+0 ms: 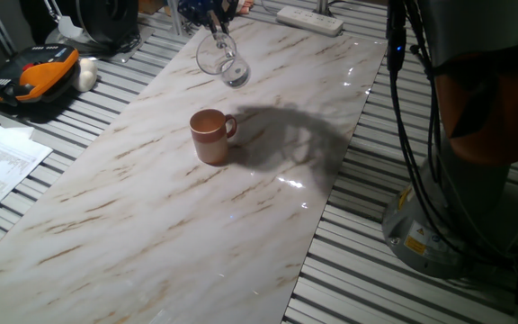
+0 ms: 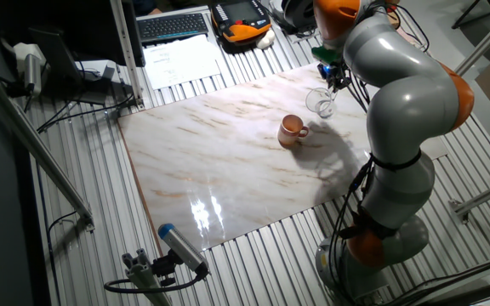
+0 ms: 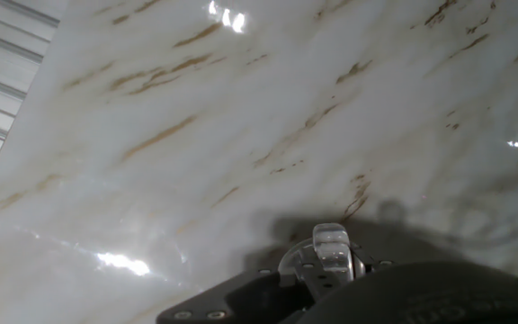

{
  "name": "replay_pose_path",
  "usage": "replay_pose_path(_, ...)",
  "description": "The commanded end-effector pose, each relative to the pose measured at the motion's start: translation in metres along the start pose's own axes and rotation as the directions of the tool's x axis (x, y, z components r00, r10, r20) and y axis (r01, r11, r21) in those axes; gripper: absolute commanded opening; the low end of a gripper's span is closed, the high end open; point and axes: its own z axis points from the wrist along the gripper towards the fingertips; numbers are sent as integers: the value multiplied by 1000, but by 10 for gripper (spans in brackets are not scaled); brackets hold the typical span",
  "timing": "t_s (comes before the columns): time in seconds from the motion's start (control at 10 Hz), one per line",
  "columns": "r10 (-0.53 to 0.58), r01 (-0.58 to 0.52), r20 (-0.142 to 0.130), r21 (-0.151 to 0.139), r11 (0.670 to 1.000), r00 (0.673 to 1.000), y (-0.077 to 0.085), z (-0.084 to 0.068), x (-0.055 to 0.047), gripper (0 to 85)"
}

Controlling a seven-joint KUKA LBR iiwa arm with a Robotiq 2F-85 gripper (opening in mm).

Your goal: Pour the water from one cup into another empty cup

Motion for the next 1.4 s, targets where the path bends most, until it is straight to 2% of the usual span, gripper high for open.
replay_pose_path(0.0, 1, -1, 5, 1, 1000, 1000, 1, 0, 0, 0)
replay_pose_path(0.2, 6, -6, 17, 8, 1000, 1000, 1, 0, 1, 0)
replay_pose_path(0.5, 12, -14, 61, 33, 999, 998, 0, -2, 0, 0)
replay_pose_path(1.1, 28, -35, 117, 57, 998, 993, -3, -6, 1, 0)
replay_pose_path(1.3, 36, -44, 128, 59, 997, 991, -5, -9, 1, 0)
